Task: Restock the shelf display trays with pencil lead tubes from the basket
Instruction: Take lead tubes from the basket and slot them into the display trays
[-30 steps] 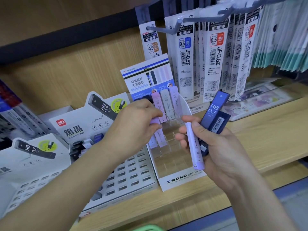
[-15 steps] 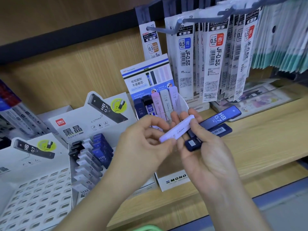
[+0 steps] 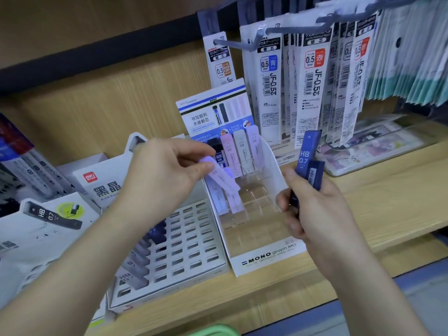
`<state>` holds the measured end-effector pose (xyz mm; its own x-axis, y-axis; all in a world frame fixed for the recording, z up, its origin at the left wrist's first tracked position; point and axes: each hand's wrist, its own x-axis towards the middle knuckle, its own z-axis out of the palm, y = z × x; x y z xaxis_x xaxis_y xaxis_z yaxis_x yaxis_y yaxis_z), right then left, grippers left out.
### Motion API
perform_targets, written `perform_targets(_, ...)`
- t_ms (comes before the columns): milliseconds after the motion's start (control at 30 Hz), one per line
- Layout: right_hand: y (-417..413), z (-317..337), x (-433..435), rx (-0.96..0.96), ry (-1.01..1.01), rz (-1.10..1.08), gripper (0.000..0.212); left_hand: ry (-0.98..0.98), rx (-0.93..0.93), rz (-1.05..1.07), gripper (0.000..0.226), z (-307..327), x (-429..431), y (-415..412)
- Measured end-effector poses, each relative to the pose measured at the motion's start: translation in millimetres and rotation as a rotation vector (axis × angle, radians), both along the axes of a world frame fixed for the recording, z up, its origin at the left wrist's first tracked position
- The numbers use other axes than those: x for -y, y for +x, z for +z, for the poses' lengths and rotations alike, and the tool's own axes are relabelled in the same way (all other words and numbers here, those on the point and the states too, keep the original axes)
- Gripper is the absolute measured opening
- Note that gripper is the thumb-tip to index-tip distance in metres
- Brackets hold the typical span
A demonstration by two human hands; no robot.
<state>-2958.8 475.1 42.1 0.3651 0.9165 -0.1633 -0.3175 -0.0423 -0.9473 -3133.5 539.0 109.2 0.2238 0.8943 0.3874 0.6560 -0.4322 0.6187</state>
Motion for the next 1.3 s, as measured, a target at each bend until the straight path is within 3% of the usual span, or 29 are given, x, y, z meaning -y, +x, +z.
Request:
perform_targets(167,0,2,2,-0.037,0.021,0.069,0.018,0.166,-0.281,-0.082,0.022,-17,0,5)
perform_targets(400,0,0,5,-0.075,0.084,0.188,0.024,0.409,-0.419,-0.123,0.023,-38,-5,10)
perform_targets(500,0,-2,4,-0.072,0.118,0.255,0.018,0.482,-0.438,-0.092,0.021,-43,-6,12)
perform_targets(600,0,-4,4,-0.052,0.135,0.265,0.029,0.458,-0.429,-0.083,0.024,-45,-6,11)
perform_targets(733,1,-5,4,-0.052,0.092,0.247,0.017,0.418,-0.398,-0.060,0.020,-42,-5,11)
perform_targets(967,2,-10,1,-0.237,0.080,0.319,0.026,0.398,-0.341,-0.045,0.007,-36,-4,15)
perform_targets(1067,2,-10,3,-0.241,0.119,0.429,0.024,0.313,-0.233,-0.002,0.013,-30,3,15)
perform_targets(1233,-1,-8,8,-0.177,0.179,0.611,0.025,-0.226,0.269,-0.244,0.031,-16,21,18)
perform_targets(1300,-3,-7,9,-0.134,0.187,0.661,0.019,-0.300,0.309,-0.254,0.024,-12,27,18)
